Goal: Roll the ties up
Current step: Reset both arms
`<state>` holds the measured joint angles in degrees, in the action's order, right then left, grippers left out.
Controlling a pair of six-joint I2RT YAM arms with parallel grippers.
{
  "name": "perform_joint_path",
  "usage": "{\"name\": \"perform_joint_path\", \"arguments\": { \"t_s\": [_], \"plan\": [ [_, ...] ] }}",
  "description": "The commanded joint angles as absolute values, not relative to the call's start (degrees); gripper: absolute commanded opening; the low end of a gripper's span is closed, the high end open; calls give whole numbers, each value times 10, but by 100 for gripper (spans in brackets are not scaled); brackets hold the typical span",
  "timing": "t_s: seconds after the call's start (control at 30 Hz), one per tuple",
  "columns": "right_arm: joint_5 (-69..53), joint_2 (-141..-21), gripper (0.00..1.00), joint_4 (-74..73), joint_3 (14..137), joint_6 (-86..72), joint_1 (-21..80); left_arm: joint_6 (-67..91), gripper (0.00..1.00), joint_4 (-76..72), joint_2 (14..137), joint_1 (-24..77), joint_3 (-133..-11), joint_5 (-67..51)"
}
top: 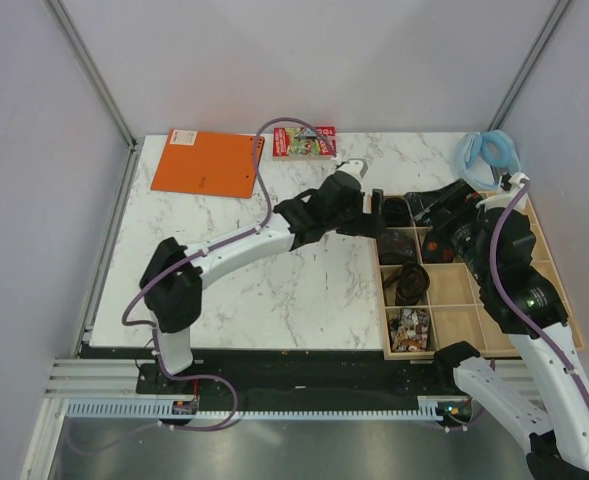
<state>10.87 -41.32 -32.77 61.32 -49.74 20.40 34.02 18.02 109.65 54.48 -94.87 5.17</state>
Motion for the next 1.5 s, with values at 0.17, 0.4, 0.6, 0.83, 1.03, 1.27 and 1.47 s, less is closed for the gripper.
{"name": "perform_joint_path", "arguments": {
  "t_s": [0.17,0.4,0.6,0.83,1.03,1.27,1.47],
  "plan": [
    [45,-433,96,-279,619,-498,205,309,98,110,776,435,-654,127],
    [2,-452,98,-225,597,-507,214,245,98,84,573,291,-442,179],
    [-31,-560,98,-246,652,-468,333,152,100,54,501,173,-346,202],
    [88,-626,98,-266,692,-433,503,84,100,-15,538,56,-308,102],
    [162,-617,98,-270,679,-416,564,19,100,-211,543,32,-198,55],
    [186,-579,98,-264,633,-417,568,40,98,-474,667,1,-124,-24],
    [237,-520,98,-262,600,-410,568,39,92,-616,770,-30,-119,-56]
  ]
}}
